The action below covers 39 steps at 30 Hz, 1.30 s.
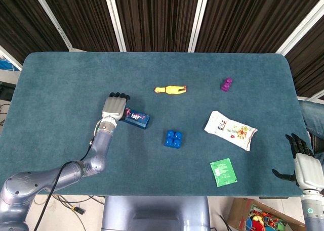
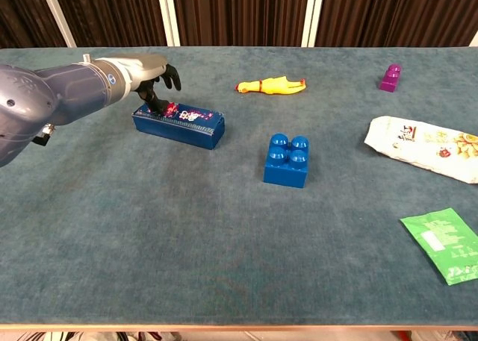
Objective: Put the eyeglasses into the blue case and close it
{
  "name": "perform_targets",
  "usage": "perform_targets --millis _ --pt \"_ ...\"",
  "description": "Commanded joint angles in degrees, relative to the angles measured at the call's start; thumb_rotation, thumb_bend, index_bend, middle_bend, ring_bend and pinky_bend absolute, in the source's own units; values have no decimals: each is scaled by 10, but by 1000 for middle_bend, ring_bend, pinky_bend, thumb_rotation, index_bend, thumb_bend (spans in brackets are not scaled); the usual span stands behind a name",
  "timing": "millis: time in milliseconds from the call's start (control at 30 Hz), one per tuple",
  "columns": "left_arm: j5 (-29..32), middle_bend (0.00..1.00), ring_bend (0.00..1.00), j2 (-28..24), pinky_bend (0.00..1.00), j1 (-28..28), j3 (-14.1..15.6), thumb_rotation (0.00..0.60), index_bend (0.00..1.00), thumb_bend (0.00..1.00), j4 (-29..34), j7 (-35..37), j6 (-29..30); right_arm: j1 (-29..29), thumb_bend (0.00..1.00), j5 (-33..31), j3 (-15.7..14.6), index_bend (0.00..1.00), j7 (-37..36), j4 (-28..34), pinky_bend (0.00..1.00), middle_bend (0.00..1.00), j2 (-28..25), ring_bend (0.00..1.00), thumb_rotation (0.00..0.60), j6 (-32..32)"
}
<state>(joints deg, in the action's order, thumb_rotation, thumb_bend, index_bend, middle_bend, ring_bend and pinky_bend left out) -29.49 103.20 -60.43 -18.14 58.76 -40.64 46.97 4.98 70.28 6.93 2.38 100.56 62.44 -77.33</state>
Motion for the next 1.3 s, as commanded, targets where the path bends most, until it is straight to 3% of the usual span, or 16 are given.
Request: perform_targets --millis 33,267,433,767,1100,1300 --pt "4 173 101 4 115 -3 0 600 153 495 -8 -3 0 0 76 0 0 93 0 0 174 0 0 0 600 0" --pt "-17 144 75 -5 94 -1 9 600 120 391 -4 -4 17 1 76 -3 0 93 -2 1 174 0 -2 0 600 3" --pt "-62 136 75 -36 94 20 17 600 119 332 42 15 61 0 75 -2 0 93 -2 1 174 0 -2 0 600 2" --pt "-149 92 44 -173 66 132 75 600 119 289 262 29 214 0 76 3 -1 93 2 0 174 0 0 0 600 -3" --pt "-206 67 25 -336 46 247 148 600 119 289 490 64 304 -3 76 41 1 43 -3 -20 174 0 13 0 600 -36" --pt "-274 63 21 -399 42 309 183 600 119 289 541 123 348 -6 77 70 4 35 -12 -44 174 0 27 0 600 -64"
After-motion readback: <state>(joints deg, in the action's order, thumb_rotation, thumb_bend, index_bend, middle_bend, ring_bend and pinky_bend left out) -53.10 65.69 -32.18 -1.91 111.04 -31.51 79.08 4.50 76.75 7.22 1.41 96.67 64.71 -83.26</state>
